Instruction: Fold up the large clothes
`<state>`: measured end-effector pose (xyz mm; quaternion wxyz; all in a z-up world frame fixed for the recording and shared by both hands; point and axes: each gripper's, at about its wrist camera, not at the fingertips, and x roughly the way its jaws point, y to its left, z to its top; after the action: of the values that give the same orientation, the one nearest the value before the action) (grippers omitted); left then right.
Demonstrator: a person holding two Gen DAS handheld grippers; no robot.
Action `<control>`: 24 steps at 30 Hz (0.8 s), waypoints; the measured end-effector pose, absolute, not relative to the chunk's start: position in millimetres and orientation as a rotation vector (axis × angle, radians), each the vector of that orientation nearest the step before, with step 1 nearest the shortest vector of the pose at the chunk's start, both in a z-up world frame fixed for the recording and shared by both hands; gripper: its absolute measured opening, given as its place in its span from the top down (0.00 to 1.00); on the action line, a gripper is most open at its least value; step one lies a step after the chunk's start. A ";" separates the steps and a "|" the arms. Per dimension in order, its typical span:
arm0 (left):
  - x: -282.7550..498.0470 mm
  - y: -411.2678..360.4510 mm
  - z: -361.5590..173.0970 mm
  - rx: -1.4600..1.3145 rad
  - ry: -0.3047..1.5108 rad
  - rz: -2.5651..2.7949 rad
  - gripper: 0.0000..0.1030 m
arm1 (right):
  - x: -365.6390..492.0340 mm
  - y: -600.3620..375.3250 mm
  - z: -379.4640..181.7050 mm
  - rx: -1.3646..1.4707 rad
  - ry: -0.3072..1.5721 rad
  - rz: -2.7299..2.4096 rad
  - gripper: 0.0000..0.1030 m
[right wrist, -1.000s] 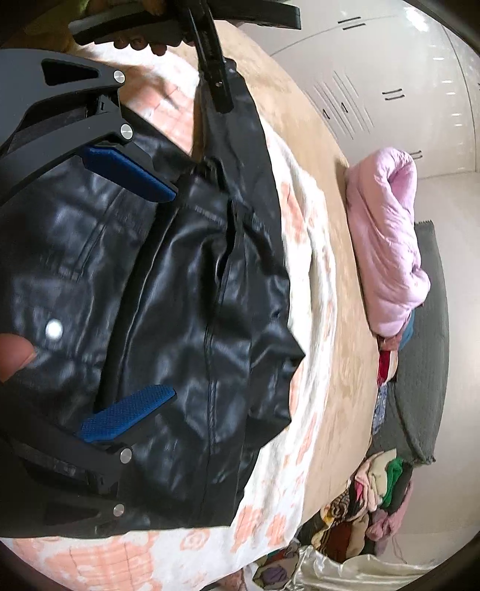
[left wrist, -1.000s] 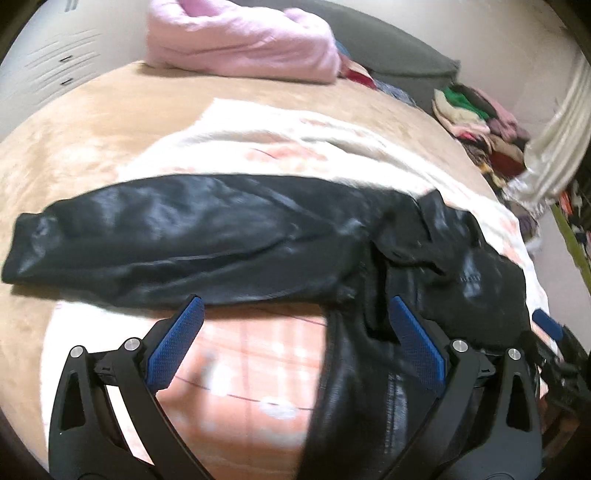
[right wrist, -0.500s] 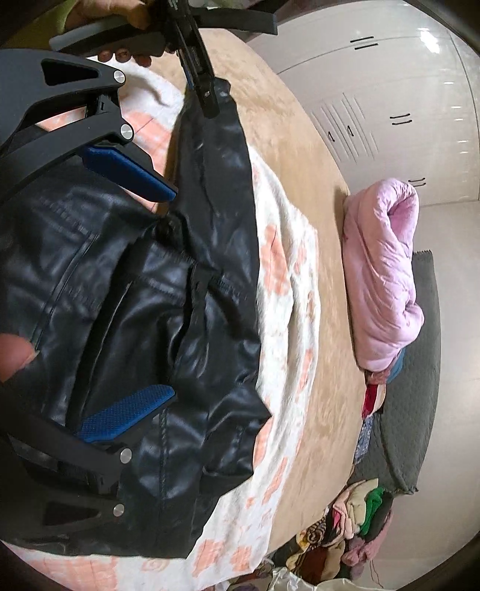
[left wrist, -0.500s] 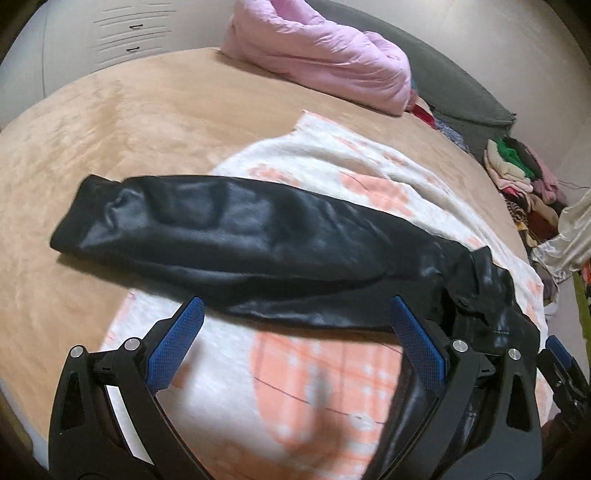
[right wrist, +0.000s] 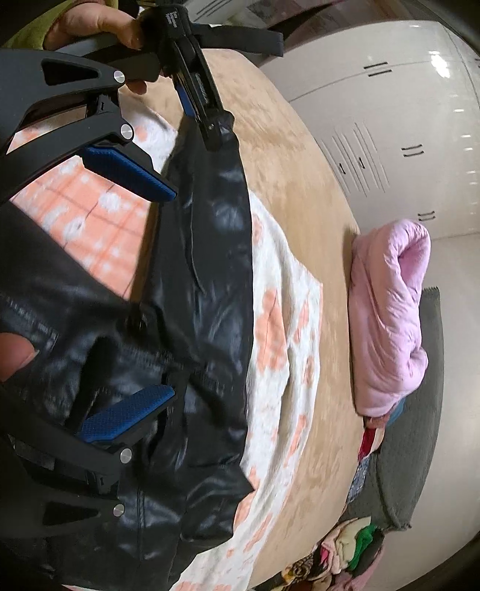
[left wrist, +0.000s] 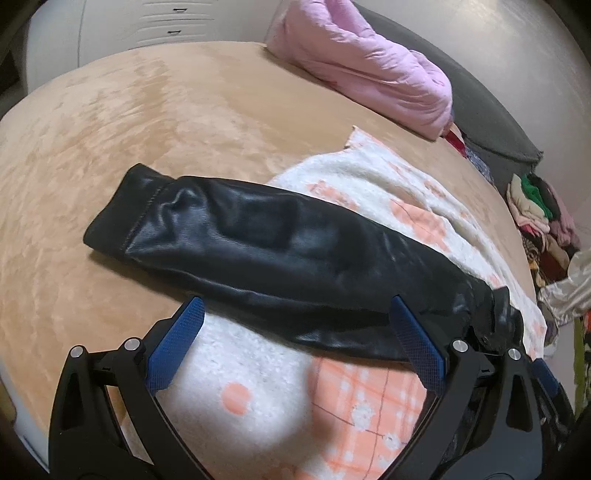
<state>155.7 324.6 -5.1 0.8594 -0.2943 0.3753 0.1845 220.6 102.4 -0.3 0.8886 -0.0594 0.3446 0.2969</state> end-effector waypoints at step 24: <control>162.8 402.2 -60.4 -0.826 0.775 0.530 0.10 | 208.6 97.2 -18.8 -0.103 0.744 0.610 0.04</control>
<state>162.8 402.2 -60.4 0.8109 -0.3866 0.3627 0.2479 208.6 97.2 -18.8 0.8853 -0.0496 0.3576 0.2931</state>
